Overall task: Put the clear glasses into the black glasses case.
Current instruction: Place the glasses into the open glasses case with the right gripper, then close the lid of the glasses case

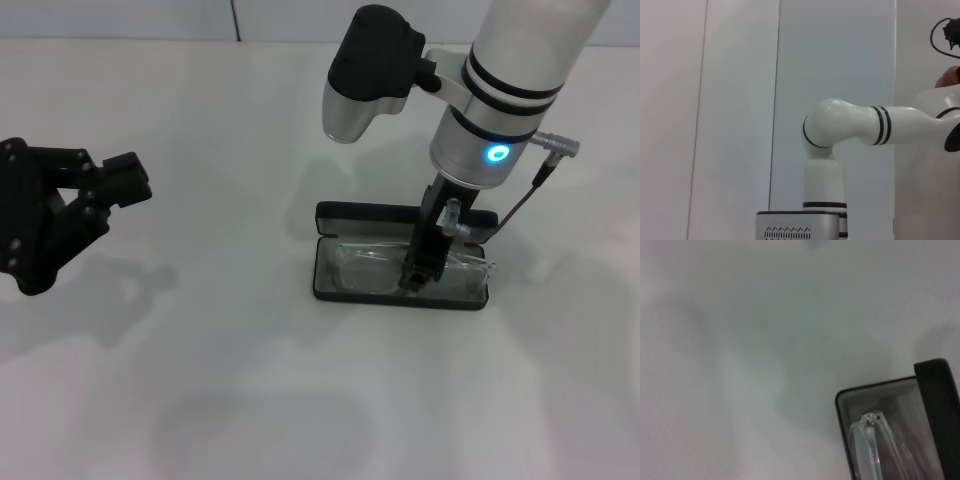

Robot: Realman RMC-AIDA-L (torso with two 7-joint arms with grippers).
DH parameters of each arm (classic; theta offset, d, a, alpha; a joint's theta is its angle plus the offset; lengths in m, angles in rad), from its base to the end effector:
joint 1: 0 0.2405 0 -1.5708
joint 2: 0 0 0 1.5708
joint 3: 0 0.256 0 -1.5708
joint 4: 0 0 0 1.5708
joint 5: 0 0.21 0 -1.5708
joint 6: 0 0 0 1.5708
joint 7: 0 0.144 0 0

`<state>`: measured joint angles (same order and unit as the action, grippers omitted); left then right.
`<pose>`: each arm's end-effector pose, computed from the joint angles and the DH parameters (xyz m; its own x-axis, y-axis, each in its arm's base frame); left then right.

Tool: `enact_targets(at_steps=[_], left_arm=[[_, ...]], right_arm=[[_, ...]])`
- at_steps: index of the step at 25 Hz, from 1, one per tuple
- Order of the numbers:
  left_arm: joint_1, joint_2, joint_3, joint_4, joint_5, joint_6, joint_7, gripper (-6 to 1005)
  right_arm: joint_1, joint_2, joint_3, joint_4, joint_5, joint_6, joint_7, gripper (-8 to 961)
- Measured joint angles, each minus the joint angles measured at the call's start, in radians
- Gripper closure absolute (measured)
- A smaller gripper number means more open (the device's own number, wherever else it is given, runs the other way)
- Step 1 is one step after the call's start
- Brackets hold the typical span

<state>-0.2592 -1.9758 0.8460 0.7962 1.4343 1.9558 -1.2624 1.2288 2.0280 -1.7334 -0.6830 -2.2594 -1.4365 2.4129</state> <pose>-0.2601 0.2558 0.0864 0.6267 0.0147 0.7791 0.2374 -0.9559 -0.1730 0.0776 0.3835 -0.0847 0.8072 -0.2570 0.5315 -0.2362 -0.9657 -0.1081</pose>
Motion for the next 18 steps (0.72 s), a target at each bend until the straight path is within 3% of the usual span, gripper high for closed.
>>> enact_targets(at_steps=[9,18], left_arm=[[0.001,0.0,-0.002,-0.001,0.001,0.002,0.0,925],[-0.005,0.003,-0.002,-0.002,-0.003,0.003,-0.003,925]], right_arm=[[-0.029,0.0,0.007,-0.112,-0.018,-0.042,0.03,771],[-0.145,0.0,0.023,-0.386,-0.118,-0.11,0.09,760]])
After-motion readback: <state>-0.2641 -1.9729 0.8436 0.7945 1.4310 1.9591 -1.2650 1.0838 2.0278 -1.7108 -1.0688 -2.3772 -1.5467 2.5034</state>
